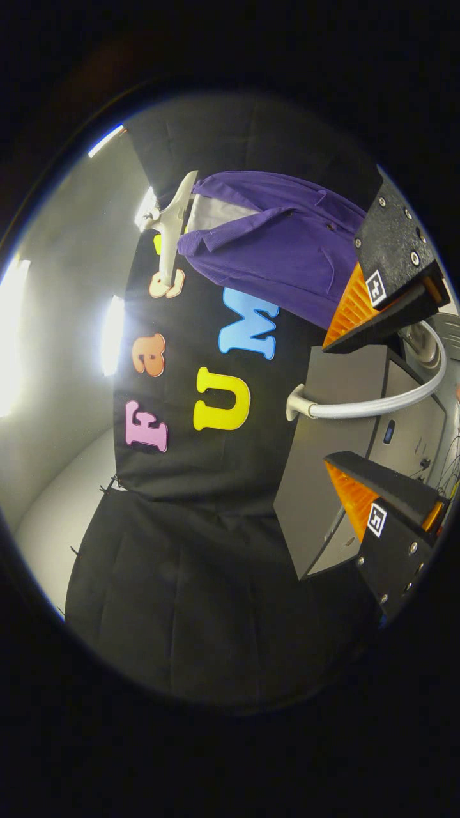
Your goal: Iron the clothes twice with a garment steamer, once on the left side and once on the right side.
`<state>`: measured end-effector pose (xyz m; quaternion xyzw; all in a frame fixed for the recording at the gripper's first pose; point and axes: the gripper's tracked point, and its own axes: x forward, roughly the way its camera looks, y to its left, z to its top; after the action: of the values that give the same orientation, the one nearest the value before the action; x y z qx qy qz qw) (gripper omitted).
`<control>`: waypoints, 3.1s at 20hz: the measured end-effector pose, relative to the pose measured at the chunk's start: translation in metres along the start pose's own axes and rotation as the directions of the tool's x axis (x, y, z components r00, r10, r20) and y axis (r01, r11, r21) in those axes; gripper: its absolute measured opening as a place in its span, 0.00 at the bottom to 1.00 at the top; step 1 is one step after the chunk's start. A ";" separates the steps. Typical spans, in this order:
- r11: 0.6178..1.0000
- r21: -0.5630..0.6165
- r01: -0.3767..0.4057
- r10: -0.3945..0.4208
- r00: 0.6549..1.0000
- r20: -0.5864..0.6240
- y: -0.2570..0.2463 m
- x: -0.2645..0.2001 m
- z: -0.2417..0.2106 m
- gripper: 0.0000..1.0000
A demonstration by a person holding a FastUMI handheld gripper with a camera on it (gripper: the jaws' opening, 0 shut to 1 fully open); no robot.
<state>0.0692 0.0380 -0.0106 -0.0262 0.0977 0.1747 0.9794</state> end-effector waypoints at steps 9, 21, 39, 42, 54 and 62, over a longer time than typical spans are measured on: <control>0.983 0.173 -0.059 0.058 0.998 0.008 0.031 0.091 0.047 0.95; 0.946 0.287 0.149 -0.081 0.969 -0.235 0.011 0.228 0.018 0.95; 0.931 0.262 0.253 -0.040 0.786 -0.617 0.000 0.349 -0.114 0.85; 0.935 0.195 0.296 -0.102 0.751 -0.652 -0.006 0.341 -0.123 0.65; 0.937 0.203 0.286 -0.110 0.790 -0.604 -0.003 0.337 -0.122 0.41; 0.901 0.298 0.314 -0.145 0.868 -0.475 -0.017 0.303 -0.088 0.41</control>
<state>0.3379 0.1164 -0.1577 0.1060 0.3443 0.0232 0.9326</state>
